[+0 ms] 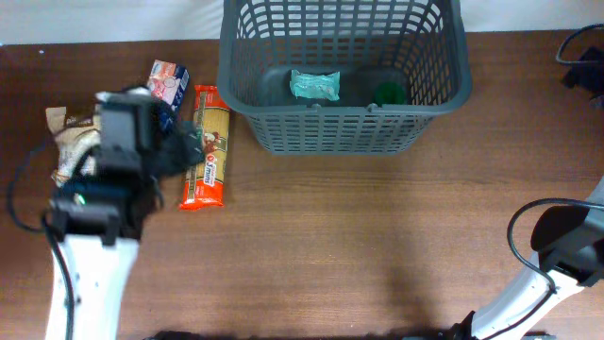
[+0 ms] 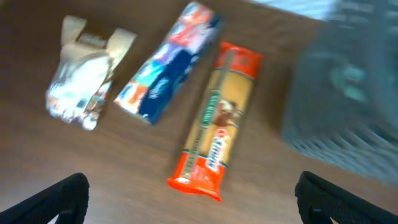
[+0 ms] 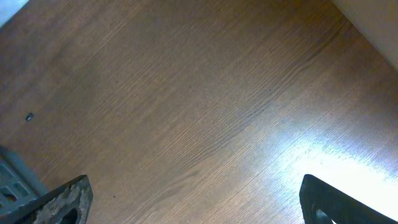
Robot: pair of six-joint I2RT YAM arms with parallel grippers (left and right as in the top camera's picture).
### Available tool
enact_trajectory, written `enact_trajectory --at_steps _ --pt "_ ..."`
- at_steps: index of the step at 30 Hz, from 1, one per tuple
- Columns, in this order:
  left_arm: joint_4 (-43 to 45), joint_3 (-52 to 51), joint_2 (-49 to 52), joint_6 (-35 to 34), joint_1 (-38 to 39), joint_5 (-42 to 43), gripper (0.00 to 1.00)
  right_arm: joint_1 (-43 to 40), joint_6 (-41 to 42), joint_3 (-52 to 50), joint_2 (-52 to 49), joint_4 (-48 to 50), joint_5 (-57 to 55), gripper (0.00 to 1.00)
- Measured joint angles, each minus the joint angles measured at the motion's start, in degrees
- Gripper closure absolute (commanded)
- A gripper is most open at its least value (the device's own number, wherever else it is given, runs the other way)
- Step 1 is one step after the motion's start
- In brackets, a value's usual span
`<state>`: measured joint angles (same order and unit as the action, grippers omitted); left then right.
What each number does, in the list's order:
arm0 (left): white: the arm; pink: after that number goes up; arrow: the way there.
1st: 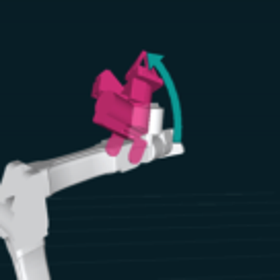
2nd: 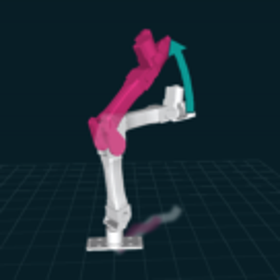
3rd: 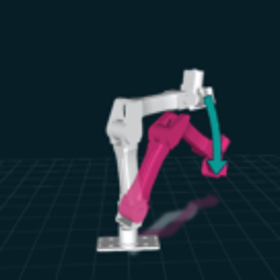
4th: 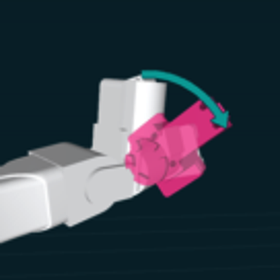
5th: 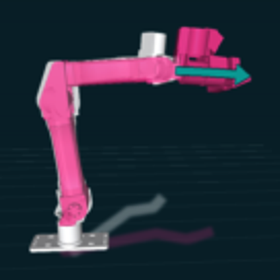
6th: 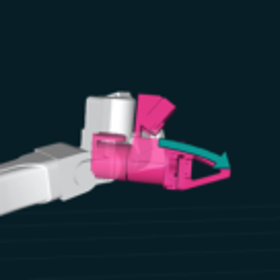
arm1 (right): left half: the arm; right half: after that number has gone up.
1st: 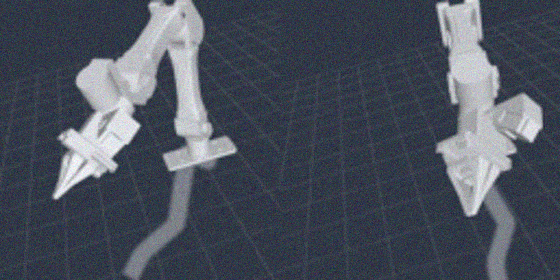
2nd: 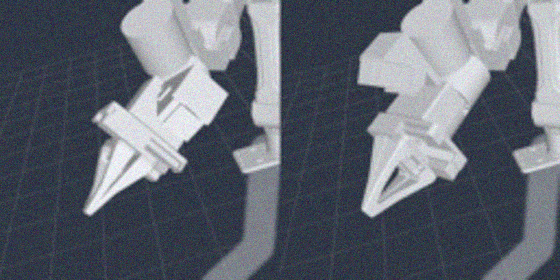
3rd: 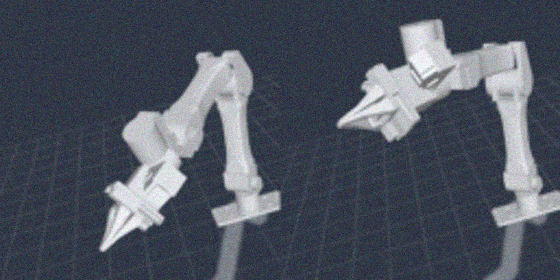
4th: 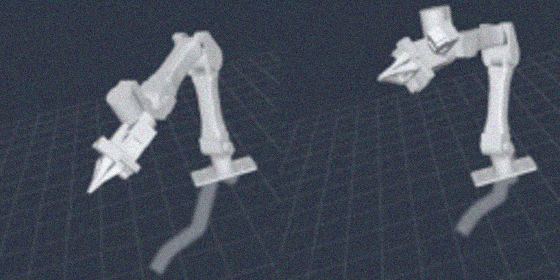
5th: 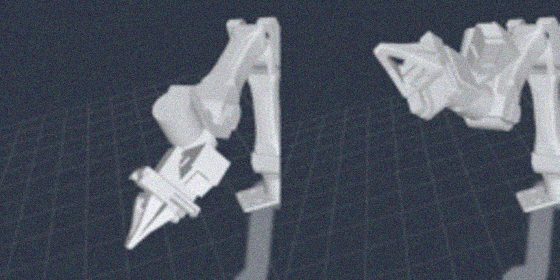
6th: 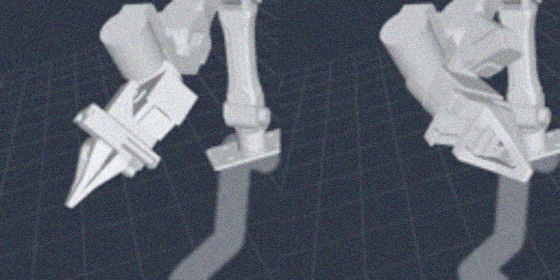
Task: Pack container
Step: 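Move the left gripper over the blue-and-red tissue pack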
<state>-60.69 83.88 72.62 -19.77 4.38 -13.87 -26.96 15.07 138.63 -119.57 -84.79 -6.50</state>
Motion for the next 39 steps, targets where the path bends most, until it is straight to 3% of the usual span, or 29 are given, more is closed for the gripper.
enact_trajectory --at_steps 6,11,18,22,29,39 --pt "-5.90 9.92 12.24 -0.44 -11.58 4.26 0.01 0.00 0.00 0.00 0.00 -0.02 0.02 0.01" --pt "-5.84 17.20 17.64 0.66 -14.49 4.00 0.01 0.00 -0.04 0.00 0.00 -0.02 0.02 0.01" --pt "-9.20 27.04 24.79 12.66 -15.96 8.85 0.01 0.00 -0.04 0.00 0.00 -0.02 0.00 0.01" --pt "-11.82 27.50 28.68 18.16 -16.02 17.33 0.01 0.00 -0.04 0.00 0.00 -0.02 0.00 0.01" --pt "-13.55 27.50 30.47 19.87 -15.98 23.58 0.01 0.00 -0.02 0.00 0.00 -0.02 0.00 0.01" --pt "-7.15 27.89 30.91 23.93 -16.00 16.48 0.01 0.00 -0.02 0.00 0.00 -0.02 0.00 0.01"
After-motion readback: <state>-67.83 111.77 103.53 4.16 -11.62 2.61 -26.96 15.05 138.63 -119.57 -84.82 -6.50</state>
